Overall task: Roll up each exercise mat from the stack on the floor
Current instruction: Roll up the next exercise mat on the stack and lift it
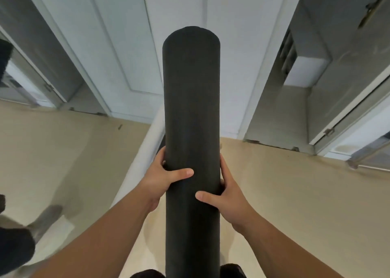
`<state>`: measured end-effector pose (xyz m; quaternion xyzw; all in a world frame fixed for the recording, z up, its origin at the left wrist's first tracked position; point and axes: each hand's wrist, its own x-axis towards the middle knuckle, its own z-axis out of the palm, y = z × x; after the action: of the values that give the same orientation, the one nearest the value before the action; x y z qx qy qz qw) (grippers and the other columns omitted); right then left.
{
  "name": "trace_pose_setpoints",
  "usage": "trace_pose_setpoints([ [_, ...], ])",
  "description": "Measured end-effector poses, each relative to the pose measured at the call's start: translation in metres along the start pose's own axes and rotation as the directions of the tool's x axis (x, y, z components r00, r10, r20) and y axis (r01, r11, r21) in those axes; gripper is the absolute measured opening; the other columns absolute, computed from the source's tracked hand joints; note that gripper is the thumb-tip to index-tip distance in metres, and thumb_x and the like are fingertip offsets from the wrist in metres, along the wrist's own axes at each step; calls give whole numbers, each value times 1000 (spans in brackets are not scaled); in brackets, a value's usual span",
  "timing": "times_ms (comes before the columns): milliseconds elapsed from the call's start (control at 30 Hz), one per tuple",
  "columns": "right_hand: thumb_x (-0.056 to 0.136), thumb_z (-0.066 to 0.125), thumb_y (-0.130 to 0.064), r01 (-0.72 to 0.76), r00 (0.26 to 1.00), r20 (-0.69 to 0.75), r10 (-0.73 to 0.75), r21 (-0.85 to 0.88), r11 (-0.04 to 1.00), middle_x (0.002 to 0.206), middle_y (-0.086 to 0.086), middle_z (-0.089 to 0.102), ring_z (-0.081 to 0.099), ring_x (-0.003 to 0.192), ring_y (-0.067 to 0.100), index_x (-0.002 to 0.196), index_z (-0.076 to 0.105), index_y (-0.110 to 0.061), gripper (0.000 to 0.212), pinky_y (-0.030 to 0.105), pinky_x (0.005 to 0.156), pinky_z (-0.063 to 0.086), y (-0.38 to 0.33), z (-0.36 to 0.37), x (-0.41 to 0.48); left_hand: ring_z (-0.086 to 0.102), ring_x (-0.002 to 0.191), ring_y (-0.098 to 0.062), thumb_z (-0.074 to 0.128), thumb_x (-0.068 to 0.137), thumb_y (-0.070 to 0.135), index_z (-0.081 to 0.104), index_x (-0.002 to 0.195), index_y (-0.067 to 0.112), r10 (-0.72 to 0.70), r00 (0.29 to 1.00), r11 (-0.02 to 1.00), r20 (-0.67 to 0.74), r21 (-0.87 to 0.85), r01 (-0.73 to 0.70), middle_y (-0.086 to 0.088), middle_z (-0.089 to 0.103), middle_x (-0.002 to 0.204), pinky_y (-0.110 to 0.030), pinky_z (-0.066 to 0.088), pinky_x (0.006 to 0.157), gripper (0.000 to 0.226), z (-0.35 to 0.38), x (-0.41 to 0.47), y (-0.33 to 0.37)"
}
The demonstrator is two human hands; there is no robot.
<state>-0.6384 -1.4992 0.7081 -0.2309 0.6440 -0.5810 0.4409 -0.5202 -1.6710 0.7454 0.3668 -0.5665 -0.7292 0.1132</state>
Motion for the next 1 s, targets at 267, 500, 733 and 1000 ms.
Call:
trace_pose_setpoints([
  [267,71,96,-37,-99,995,-29,98,-56,994,140,-29,55,61,126,8,152,21,-65,113,37,103,57,20,18,190,68,112,-17,100,49,27,48,141,39,-133,991,989,31,-55,134,15,70,121,-36,59,84,106,-75,184,-5],
  [500,72,96,-35,-254,959,-131,251,-2,967,138,-24,60,65,121,6,154,21,-63,115,31,98,59,117,17,347,65,115,-23,92,49,31,47,140,41,-318,944,946,89,-40,323,7,68,126,-49,55,96,102,-125,367,-81],
  [733,70,96,-42,-361,918,-175,355,0,933,134,-22,62,68,112,2,153,23,-62,112,24,85,60,280,-25,472,63,107,-19,84,77,21,49,130,40,-456,888,886,68,-60,460,6,67,119,-34,50,78,65,-122,528,-240],
  [1000,60,80,-78,-434,879,-340,335,-277,857,141,-22,57,62,123,11,158,11,-57,123,40,106,54,470,-67,586,62,118,-28,91,50,54,59,132,30,-518,845,849,138,-40,527,-1,69,127,-54,46,107,91,-118,681,-444],
])
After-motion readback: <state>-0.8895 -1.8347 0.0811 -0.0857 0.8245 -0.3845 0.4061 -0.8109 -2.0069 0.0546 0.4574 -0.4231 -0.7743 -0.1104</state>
